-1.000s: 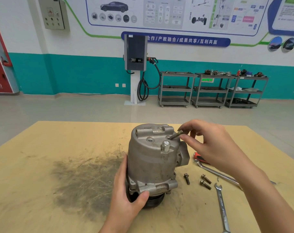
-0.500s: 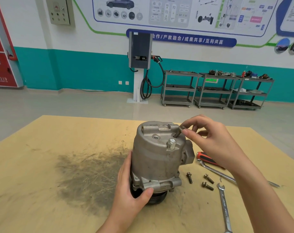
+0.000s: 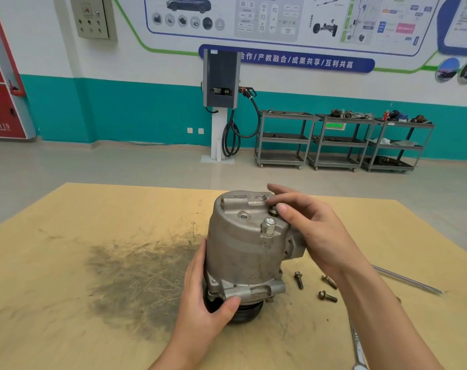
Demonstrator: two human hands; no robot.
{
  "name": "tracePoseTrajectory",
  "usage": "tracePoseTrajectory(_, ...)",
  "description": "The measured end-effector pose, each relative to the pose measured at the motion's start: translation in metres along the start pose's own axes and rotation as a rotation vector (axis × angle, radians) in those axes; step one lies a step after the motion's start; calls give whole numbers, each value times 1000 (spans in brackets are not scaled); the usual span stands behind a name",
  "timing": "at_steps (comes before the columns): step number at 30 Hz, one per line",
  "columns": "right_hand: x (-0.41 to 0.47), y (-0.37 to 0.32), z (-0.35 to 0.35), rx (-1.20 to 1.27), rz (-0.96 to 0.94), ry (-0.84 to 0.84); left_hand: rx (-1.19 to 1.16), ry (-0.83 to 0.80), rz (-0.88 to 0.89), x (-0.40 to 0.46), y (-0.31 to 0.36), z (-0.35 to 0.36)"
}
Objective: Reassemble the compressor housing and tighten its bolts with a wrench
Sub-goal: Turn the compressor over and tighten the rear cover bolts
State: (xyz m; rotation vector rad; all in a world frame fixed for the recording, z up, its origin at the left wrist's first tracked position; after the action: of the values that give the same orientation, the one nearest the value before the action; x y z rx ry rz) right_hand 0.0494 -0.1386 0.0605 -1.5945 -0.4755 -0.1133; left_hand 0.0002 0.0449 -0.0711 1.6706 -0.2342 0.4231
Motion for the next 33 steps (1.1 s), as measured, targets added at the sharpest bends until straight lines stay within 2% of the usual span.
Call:
tracePoseTrajectory(3, 0, 3, 4, 107, 37, 12, 6, 2, -1, 0, 0, 0)
tracePoseTrajectory(11, -1, 7, 6, 29, 100, 257, -9, 6, -1, 1, 1, 0)
tracePoseTrajectory(17, -2, 7, 3, 185, 127, 71, -2, 0, 4, 2, 0, 0)
tracePoseTrajectory(22, 0, 8, 4, 195, 133, 72, -12, 1, 0, 2, 0, 0)
tracePoseTrajectory(28, -3, 9, 4, 113, 111, 217, -15, -6, -4, 2, 0, 0)
tracePoseTrajectory(33, -4, 5, 2, 184, 111, 67, -19, 1, -2, 2, -2, 0)
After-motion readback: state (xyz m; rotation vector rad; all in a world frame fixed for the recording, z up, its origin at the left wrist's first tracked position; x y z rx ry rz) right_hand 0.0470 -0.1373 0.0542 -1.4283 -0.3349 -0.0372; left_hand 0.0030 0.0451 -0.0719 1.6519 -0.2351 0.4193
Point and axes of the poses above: each hand's wrist, its own x-axis towards the middle knuckle, its own z-axis out of the palm, y = z × x, the point moved 6 cm from there along x, towards the middle knuckle, and after that the axes turned 1 degree about -x, right-handed, at the moved point
